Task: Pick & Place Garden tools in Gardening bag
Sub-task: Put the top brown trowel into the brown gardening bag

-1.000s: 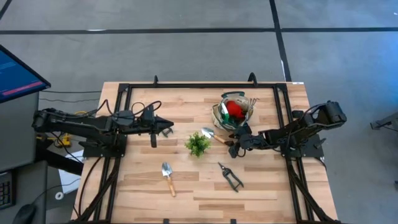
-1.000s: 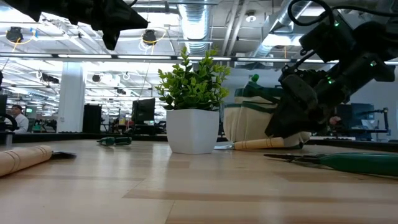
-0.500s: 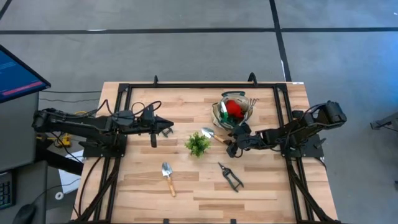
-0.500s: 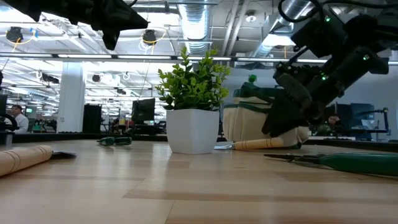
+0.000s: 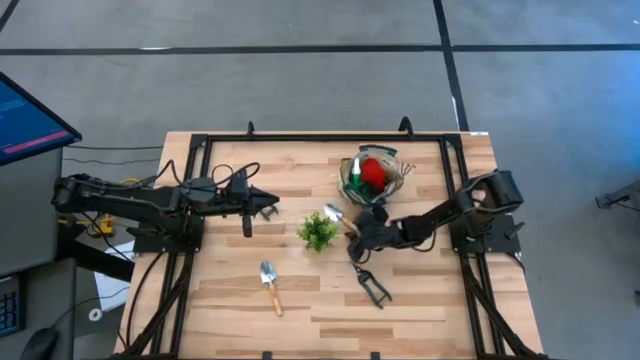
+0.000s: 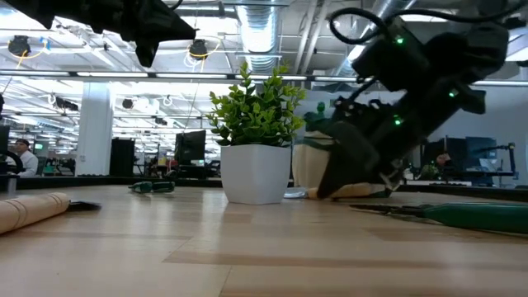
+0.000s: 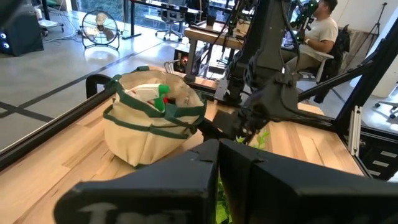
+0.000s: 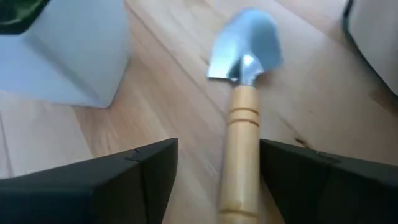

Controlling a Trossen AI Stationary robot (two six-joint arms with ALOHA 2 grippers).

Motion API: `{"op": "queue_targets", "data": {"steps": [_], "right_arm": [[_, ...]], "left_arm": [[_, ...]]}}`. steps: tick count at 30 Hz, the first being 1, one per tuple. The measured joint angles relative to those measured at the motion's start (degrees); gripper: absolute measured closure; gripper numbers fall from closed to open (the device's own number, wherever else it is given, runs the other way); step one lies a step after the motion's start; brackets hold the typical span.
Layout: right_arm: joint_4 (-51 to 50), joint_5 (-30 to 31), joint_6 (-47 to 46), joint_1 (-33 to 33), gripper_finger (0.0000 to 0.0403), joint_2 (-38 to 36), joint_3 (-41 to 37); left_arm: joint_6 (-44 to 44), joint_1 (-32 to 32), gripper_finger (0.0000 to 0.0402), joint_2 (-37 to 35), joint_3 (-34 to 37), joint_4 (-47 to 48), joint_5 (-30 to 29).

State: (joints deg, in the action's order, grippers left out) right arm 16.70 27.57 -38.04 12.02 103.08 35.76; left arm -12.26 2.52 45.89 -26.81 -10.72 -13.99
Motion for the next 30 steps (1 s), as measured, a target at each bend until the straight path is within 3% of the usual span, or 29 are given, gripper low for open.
{"op": "queue_targets", "data": {"steps": [5,12,21,26,30], "right_arm": [[-5.46,0.58,0.69,0.01,0.0237,0.89,3.59],[-8.74,0.21,-1.22,-0.09,0.0340,0.47,4.21],[-14.45,-0.47,-6.29,2.49,0.0343,-1.74,4.19],[-21.64,2.07,-9.26,5.48,0.0343,-4.91,3.79],[-21.71,3.09,-13.62,8.22,0.0343,-7.44,0.93]], "left_arm": [[-0.01,0.00,0.0400,0.00,0.00,0.19,0.03],[-0.03,0.00,0.0400,0.00,0.00,0.42,0.25],[-0.03,0.00,0.0400,0.00,0.00,0.48,0.23],[-0.03,-0.01,0.0400,0.00,0.00,0.48,0.21],[-0.05,0.00,0.0400,0.00,0.00,0.51,0.21]]}}
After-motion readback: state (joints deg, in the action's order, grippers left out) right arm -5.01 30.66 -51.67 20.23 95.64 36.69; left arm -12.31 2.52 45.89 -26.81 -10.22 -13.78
